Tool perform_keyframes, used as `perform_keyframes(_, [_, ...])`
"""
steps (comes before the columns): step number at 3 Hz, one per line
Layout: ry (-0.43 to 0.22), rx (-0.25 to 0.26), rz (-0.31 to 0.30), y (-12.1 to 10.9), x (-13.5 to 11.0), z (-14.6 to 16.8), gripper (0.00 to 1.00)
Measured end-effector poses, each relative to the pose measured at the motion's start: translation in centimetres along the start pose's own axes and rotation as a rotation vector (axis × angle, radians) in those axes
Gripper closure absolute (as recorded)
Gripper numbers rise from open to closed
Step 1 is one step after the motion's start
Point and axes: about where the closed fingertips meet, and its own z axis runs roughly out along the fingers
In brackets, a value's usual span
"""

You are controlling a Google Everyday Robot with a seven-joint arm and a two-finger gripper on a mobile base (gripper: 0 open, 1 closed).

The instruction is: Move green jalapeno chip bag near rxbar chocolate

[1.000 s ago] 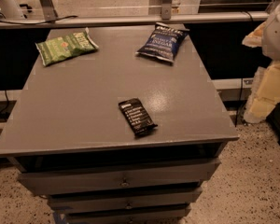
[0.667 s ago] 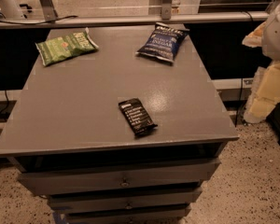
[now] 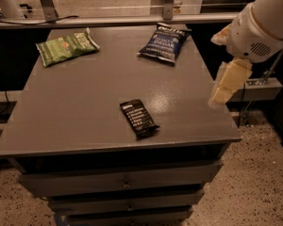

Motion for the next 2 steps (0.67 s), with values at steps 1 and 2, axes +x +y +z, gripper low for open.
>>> perform_keyframes(1, [-0.091, 0.005, -0.026, -3.2, -3.6, 3.5, 0.0])
perform_keyframes(2, [-0.175, -0.004, -0.052, -5.4, -7.6, 6.6, 0.0])
